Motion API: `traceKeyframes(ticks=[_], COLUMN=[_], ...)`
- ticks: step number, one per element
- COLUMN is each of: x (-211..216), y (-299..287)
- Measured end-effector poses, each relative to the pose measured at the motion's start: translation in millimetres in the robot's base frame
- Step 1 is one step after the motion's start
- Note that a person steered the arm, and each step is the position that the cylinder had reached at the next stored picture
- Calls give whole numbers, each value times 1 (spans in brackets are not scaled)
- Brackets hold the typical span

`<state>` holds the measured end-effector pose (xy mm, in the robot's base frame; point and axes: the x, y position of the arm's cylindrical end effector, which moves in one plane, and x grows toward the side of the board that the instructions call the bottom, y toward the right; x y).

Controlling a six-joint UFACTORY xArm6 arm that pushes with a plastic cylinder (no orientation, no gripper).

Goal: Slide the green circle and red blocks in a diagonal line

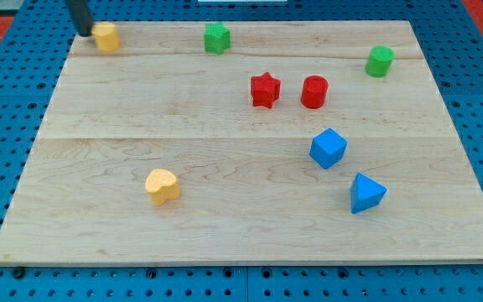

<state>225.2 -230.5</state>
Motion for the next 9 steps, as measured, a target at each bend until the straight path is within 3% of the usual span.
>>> traceKeyframes(ticks=[1, 2, 3, 4, 6, 7, 8, 9], x=[16, 103, 126, 98, 85, 125, 92, 71], y=[12, 36, 107, 171, 370, 421, 464, 455])
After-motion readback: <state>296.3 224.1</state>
